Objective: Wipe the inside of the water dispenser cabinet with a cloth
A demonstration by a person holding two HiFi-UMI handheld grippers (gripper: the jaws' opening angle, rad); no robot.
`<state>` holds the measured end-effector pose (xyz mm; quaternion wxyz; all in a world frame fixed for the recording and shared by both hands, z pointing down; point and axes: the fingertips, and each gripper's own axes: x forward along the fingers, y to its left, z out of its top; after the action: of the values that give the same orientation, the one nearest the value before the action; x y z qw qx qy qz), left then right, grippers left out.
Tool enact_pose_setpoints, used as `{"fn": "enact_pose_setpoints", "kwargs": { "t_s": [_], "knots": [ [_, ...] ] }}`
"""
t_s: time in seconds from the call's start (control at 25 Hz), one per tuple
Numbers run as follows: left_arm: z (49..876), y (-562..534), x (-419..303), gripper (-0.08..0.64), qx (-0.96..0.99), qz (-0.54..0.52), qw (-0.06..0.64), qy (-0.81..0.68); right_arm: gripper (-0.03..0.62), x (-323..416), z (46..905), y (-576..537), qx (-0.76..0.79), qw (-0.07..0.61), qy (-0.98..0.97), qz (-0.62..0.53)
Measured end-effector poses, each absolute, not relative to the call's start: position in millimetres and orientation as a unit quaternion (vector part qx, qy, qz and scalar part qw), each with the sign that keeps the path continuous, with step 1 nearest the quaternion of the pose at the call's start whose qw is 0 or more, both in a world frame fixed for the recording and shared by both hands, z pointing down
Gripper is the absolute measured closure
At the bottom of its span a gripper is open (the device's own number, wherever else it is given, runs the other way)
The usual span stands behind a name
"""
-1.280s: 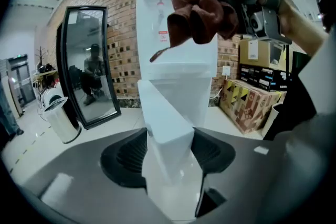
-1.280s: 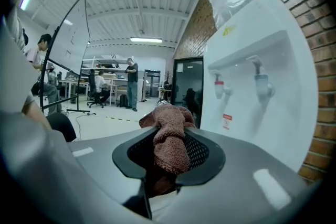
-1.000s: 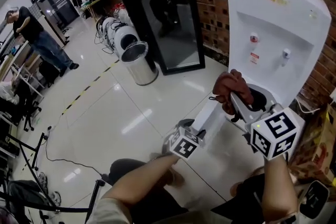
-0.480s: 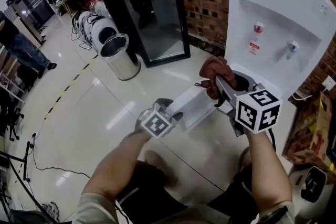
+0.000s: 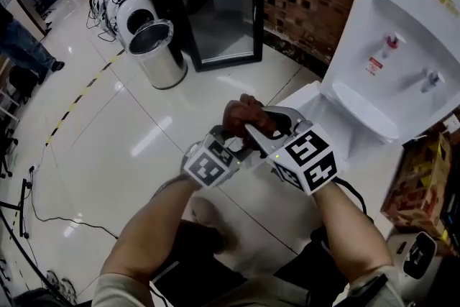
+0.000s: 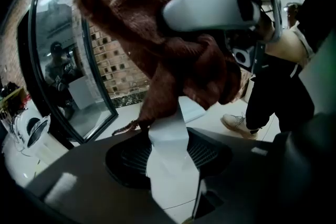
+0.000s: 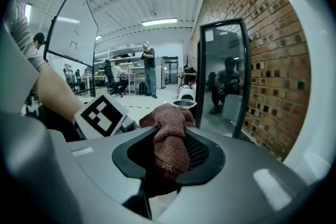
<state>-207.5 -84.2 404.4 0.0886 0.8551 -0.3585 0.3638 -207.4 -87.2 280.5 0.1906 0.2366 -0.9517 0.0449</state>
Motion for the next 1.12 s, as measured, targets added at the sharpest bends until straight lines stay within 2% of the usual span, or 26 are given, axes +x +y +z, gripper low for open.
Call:
{"fn": "enact_pose_setpoints", "kwargs": {
  "t_s": [0.24,0.56,0.68,1.12],
  "knots": [
    [403,-86,-214,0.36,0.861,0.347,0.1,-0.358,0.465,-240,314,-80,0.208,0.235,-0.949,0.033],
    [404,-87,-211,0.36,0.86,0.346,0.098,-0.361,0.463,-236,336,-105,0.222,0.297,-0.929,0.001],
    [405,-88,-210,0.36,0.86,0.347,0.097,-0.362,0.465,-219,340,-120,0.247,0.31,-0.918,-0.021],
    [406,-88,-212,0.36,0.86,0.348,0.097,-0.361,0.465,-104,341,-206,0.474,0.285,-0.833,0.002]
  ]
}}
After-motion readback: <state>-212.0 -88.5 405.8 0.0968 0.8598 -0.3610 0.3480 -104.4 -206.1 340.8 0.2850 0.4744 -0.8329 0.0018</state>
